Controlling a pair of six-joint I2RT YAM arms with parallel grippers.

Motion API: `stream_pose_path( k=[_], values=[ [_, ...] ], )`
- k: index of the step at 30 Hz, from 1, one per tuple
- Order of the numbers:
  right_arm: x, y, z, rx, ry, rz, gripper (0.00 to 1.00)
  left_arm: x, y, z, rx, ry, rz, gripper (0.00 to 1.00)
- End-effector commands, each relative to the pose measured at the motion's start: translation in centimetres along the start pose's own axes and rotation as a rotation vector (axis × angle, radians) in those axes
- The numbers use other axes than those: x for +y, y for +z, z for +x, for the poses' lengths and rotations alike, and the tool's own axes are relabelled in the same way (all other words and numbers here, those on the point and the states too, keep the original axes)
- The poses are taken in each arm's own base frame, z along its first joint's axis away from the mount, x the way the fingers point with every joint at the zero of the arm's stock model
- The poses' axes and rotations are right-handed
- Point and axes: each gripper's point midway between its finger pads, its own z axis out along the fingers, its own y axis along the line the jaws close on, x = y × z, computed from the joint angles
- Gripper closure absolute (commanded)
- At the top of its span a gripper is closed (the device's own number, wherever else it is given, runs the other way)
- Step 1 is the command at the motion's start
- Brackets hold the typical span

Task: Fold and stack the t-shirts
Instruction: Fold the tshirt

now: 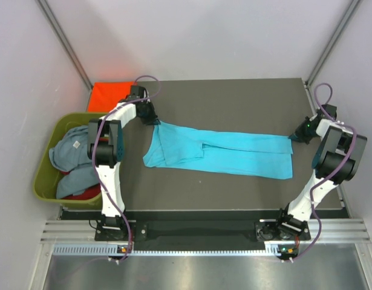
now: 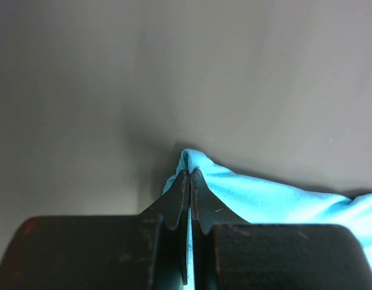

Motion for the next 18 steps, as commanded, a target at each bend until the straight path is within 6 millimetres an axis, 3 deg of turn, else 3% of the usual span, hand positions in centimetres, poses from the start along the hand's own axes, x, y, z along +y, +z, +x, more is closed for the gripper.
stream_pose_path(
  k=[1, 4, 5, 9, 12, 18],
  values=[
    [-1.6, -0.6, -0.8, -0.086, 0.037, 0.1, 1.0, 0.6, 0.5, -2.4, -0.099, -0.012, -0.008, 1.0],
    [-1.5, -0.5, -0.4, -0.072, 0.038, 0.09, 1.0, 0.6, 0.4, -2.6, -0.099, -0.007, -0.008, 1.0],
    [-1.1, -0.5, -0.2, -0.06, 0.033, 0.07, 1.0, 0.7, 0.3, -2.5, -0.094, -0.007, -0.018, 0.92],
    [-0.8, -1.1, -0.6, -0.032, -0.015, 0.087, 0.8, 0.8, -1.3, -2.6, -0.097, 0.015, -0.054, 0.63],
    [-0.7, -2.5, -1.5, -0.031, -0.059, 0.128, 0.7, 0.8, -3.4, -2.4, -0.11, 0.046, -0.092, 0.48],
    [-1.1, -6.8, -3.3, -0.098, -0.108, 0.235, 0.6, -1.1, -8.6, -0.3, -0.12, 0.103, -0.102, 0.46]
  ],
)
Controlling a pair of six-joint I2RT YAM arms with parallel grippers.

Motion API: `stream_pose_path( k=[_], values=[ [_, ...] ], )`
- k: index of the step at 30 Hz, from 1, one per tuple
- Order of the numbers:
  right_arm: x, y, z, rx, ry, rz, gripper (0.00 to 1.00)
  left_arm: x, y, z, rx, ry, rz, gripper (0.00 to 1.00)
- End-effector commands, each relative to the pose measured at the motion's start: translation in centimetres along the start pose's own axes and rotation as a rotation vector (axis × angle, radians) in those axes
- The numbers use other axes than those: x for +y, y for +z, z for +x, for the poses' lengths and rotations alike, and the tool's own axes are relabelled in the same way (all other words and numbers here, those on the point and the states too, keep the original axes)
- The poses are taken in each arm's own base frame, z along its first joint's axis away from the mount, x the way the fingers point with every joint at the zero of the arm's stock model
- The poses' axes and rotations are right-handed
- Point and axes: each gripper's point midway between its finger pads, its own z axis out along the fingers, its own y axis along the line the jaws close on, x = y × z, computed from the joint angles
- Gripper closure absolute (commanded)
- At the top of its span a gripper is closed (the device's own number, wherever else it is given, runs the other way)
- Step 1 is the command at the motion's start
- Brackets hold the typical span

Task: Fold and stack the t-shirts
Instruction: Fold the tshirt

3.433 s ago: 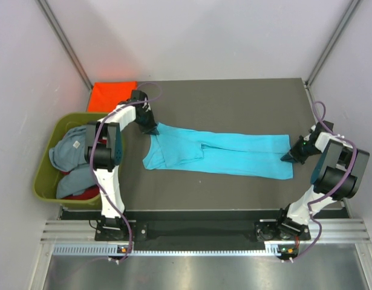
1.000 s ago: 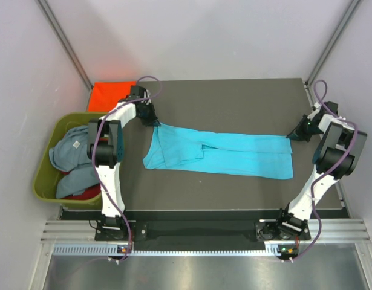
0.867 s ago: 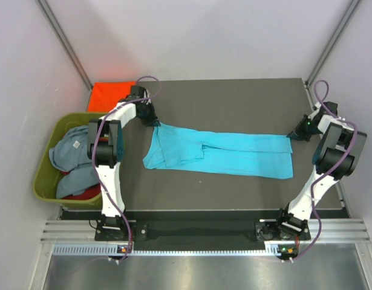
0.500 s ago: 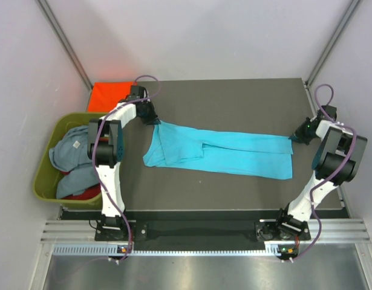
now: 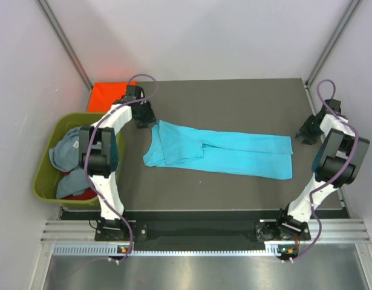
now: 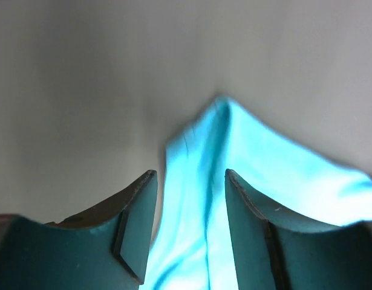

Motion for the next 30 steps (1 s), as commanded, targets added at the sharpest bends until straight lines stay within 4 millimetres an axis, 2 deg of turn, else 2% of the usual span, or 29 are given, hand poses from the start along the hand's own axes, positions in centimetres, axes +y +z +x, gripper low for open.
stream_pose_path(
  k=[1, 3, 4, 6, 7, 8, 9, 10, 11, 12, 13, 14, 15, 16, 17, 18, 19, 20, 21, 22, 23, 24, 26, 30],
  values=[
    [0.0, -4.7, -2.9, -0.107, -0.064, 0.064, 0.6, -2.6, -6.0, -0.2, -0.078, 0.07, 0.032, 0.47],
    [0.3, -5.5, -3.1, -0.118, -0.083, 0.067, 0.59, -3.7, -7.0, 1.1, -0.071, 0.084, 0.067, 0.48],
    [0.7, -6.2, -3.3, -0.127, -0.094, 0.06, 0.59, -5.5, -7.9, 2.3, -0.061, 0.11, 0.135, 0.49],
    [3.3, -7.0, -2.9, -0.139, -0.139, -0.015, 0.59, -7.4, -8.3, 3.9, -0.036, 0.126, 0.217, 0.54],
    [4.6, -6.8, -2.1, -0.122, -0.153, -0.065, 0.59, -8.6, -8.3, 5.4, -0.009, 0.14, 0.253, 0.55],
    [8.2, -7.0, -0.3, -0.076, -0.178, -0.197, 0.58, -9.2, -8.3, 6.3, 0.007, 0.148, 0.276, 0.55],
    [10.6, -6.9, 0.6, -0.063, -0.197, -0.281, 0.59, -9.7, -8.2, 7.1, 0.018, 0.156, 0.291, 0.55],
    [13.4, -7.1, 3.1, 0.014, -0.183, -0.411, 0.59, -10.3, -7.9, 8.6, 0.045, 0.18, 0.292, 0.55],
    [16.9, -7.3, 5.9, 0.071, -0.226, -0.504, 0.6, -10.7, -7.9, 9.2, 0.055, 0.189, 0.296, 0.55],
    [19.6, -7.2, 6.8, 0.072, -0.243, -0.598, 0.61, -10.9, -7.8, 9.7, 0.068, 0.187, 0.302, 0.55],
    [21.3, -7.0, 9.0, 0.124, -0.236, -0.659, 0.64, -11.3, -7.8, 10.4, 0.081, 0.19, 0.312, 0.55],
    [24.8, -8.2, 12.7, 0.228, -0.218, -0.764, 0.73, -11.7, -8.1, 10.5, 0.083, 0.188, 0.333, 0.56],
    [27.0, -7.8, 13.3, 0.22, -0.228, -0.84, 0.76, -11.7, -8.2, 10.6, 0.088, 0.179, 0.337, 0.56],
    [28.3, -7.8, 14.7, 0.258, -0.221, -0.87, 0.77, -11.7, -8.4, 10.6, 0.086, 0.178, 0.34, 0.56],
    [30.0, -8.3, 17.0, 0.318, -0.216, -0.899, 0.79, -11.6, -8.6, 10.7, 0.088, 0.177, 0.332, 0.57],
    [30.9, -7.4, 18.2, 0.353, -0.219, -0.907, 0.8, -11.5, -8.9, 10.7, 0.087, 0.181, 0.329, 0.58],
    [32.6, -7.9, 18.6, 0.358, -0.239, -0.948, 0.81, -11.3, -9.0, 10.6, 0.086, 0.181, 0.319, 0.58],
    [33.8, -8.4, 20.3, 0.402, -0.255, -0.97, 0.83, -11.1, -9.1, 10.7, 0.087, 0.183, 0.307, 0.58],
    [34.4, -7.7, 21.3, 0.428, -0.261, -0.965, 0.85, -10.8, -9.3, 10.9, 0.093, 0.185, 0.296, 0.58],
    [35.3, -7.9, 21.6, 0.43, -0.272, -0.98, 0.87, -10.5, -9.5, 11.1, 0.093, 0.185, 0.29, 0.58],
    [36.1, -8.2, 22.8, 0.46, -0.29, -0.996, 0.89, -10.3, -9.6, 11.4, 0.099, 0.182, 0.285, 0.58],
    [36.3, -7.5, 23.6, 0.481, -0.294, -0.987, 0.9, -10.1, -9.7, 11.6, 0.1, 0.179, 0.28, 0.58],
    [36.9, -7.5, 24.6, 0.502, -0.305, -0.99, 0.9, -9.7, -10.2, 12.2, 0.106, 0.167, 0.275, 0.58],
    [36.6, -6.2, 26.3, 0.544, -0.304, -0.972, 0.9, -9.2, -10.8, 13.0, 0.111, 0.161, 0.276, 0.57]
  ],
)
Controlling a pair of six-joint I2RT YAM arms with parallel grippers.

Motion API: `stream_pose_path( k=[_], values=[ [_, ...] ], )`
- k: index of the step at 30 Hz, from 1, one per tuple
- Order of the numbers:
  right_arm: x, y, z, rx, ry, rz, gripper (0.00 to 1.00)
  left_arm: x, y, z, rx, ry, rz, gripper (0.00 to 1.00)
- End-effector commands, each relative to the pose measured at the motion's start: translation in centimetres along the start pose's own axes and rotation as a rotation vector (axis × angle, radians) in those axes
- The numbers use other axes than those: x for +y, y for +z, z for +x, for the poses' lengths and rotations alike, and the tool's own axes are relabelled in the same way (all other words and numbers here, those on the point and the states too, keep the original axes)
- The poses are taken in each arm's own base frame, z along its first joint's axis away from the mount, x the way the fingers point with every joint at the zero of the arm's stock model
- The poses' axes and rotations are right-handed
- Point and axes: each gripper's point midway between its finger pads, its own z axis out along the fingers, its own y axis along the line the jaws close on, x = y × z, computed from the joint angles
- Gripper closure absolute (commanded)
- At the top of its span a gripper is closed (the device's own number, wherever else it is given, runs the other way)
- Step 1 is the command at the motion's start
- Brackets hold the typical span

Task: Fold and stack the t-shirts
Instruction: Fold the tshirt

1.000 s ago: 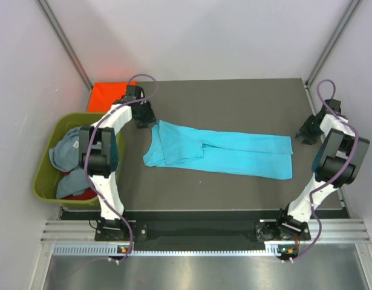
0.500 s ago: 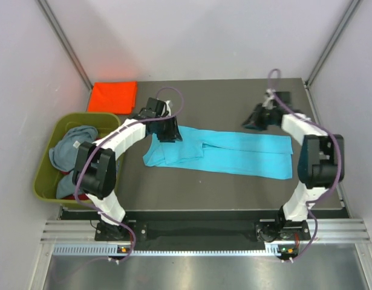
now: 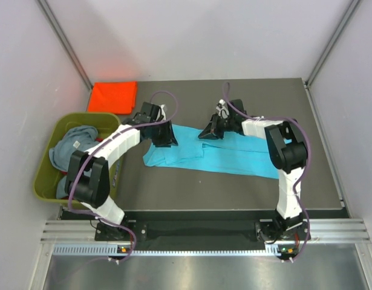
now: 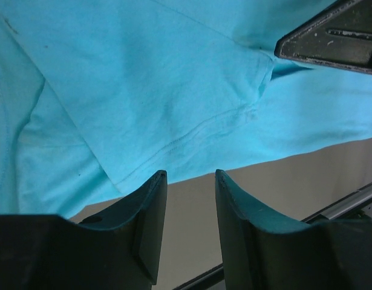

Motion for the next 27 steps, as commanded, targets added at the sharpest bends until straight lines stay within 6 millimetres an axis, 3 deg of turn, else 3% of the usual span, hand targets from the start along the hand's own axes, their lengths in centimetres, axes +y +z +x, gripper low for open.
stream_pose_path(
  k=[1, 5, 14, 19, 23, 27],
  values=[
    [1.8, 0.8, -0.5, 0.002, -0.032, -0.067, 0.9, -0.1, -1.4, 0.2, -0.029, -0.005, 0.004, 0.57],
    [0.5, 1.5, 1.1, 0.035, -0.011, -0.058, 0.9, 0.3, -1.2, 0.7, -0.018, -0.014, -0.009, 0.57],
    [-2.0, 1.8, 3.3, 0.071, 0.013, -0.01, 0.9, -0.6, -2.7, -1.1, -0.055, 0.006, -0.012, 0.57],
    [-0.6, 1.1, 2.3, 0.066, -0.038, 0.009, 0.89, -1.1, -3.9, -2.2, -0.092, 0.005, -0.007, 0.56],
    [1.0, -0.6, 1.1, 0.041, -0.12, 0.066, 0.87, -0.7, -4.7, -2.1, -0.097, -0.01, -0.027, 0.55],
    [3.6, -4.4, 0.0, 0.001, -0.246, 0.182, 0.84, -0.1, -6.0, -2.0, -0.124, -0.038, -0.03, 0.53]
  ],
)
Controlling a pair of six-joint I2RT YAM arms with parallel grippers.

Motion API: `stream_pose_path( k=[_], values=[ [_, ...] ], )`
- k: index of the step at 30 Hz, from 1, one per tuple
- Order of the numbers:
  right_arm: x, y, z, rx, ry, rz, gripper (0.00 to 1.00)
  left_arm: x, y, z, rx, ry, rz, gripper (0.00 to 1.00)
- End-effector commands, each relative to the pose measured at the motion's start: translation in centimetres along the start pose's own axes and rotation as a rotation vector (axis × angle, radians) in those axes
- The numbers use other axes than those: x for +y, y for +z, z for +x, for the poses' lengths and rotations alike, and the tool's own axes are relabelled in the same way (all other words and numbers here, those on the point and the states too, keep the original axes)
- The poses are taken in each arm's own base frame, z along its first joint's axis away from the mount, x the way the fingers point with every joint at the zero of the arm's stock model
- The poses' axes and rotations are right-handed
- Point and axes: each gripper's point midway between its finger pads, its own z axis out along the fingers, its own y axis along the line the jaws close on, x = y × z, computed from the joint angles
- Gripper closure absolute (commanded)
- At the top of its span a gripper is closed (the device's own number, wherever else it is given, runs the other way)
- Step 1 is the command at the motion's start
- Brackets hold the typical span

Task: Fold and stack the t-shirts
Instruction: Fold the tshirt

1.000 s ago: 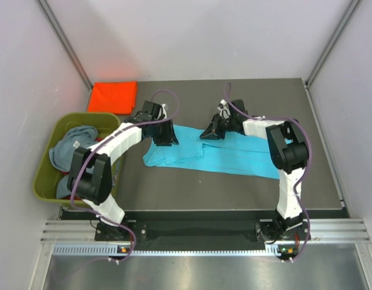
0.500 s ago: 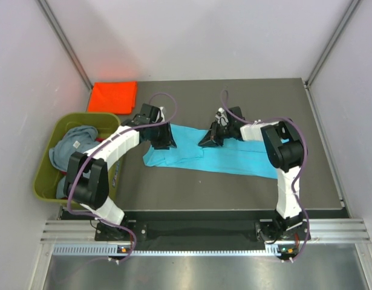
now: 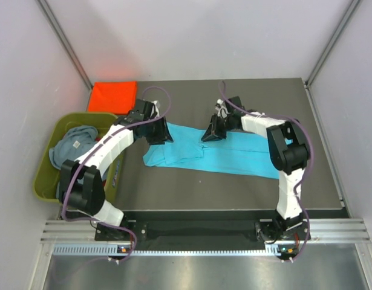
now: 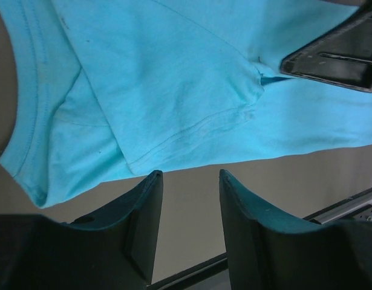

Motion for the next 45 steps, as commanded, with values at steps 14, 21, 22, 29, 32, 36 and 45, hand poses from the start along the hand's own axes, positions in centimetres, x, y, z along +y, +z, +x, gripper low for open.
stream_pose_path(
  k=[14, 21, 22, 29, 32, 36, 45],
  values=[
    [3.0, -22.9, 1.6, -0.361, -0.449, 0.614, 0.65, 0.7, -2.4, 2.1, -0.068, -0.148, 0.084, 0.51],
    [-2.9, -25.2, 4.6, -0.344, -0.195, 0.359, 0.57, 1.1, -1.7, 4.0, -0.047, -0.318, 0.084, 0.52],
    [-3.6, -25.5, 5.4, -0.328, -0.156, 0.326, 0.51, 1.7, -1.6, 4.5, -0.046, -0.342, 0.055, 0.53],
    [-4.3, -23.1, 9.6, -0.28, -0.214, 0.288, 0.0, 4.9, -1.8, 6.5, -0.124, -0.484, -0.09, 0.42],
    [-4.3, -21.7, 10.2, -0.274, -0.241, 0.28, 0.0, 6.0, -1.9, 6.6, -0.173, -0.555, -0.134, 0.39],
    [-3.3, -20.9, 11.0, -0.253, -0.267, 0.266, 0.0, 6.6, -1.7, 6.3, -0.23, -0.601, -0.152, 0.33],
    [-1.7, -21.6, 9.4, -0.244, -0.307, 0.266, 0.01, 9.0, 2.2, 8.5, -0.222, -0.728, -0.187, 0.37]
  ],
)
